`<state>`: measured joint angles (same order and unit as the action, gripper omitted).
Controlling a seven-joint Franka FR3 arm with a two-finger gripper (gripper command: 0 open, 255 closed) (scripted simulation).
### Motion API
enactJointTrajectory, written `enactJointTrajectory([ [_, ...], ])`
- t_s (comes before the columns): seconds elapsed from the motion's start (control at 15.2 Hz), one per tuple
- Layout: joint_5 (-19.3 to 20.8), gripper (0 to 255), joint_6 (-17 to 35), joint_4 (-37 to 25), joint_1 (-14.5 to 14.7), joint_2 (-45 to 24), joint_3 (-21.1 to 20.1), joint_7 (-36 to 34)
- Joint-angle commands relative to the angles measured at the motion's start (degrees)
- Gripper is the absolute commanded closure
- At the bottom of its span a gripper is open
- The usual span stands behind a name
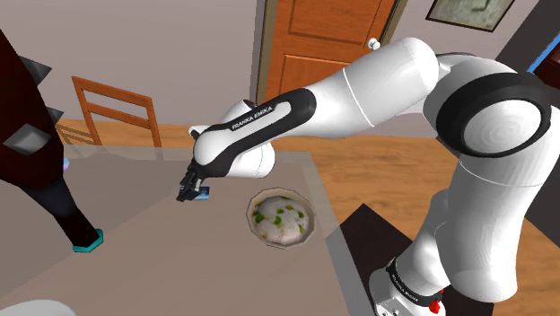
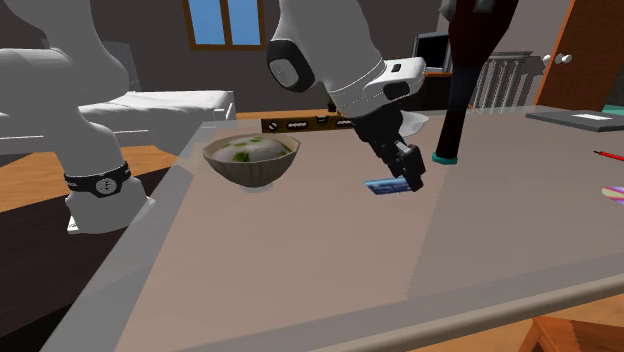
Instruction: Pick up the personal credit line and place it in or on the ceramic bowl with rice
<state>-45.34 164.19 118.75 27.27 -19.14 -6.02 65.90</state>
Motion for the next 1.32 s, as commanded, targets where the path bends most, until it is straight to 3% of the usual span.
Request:
enactJointTrajectory([
  [0.0,1.51,255,-1.07,-0.05,0.58,1.04,0.87,-1.69],
  [1.25,13.66,255,-11.54,-2.23,3.37,10.11,5.87,-14.63],
])
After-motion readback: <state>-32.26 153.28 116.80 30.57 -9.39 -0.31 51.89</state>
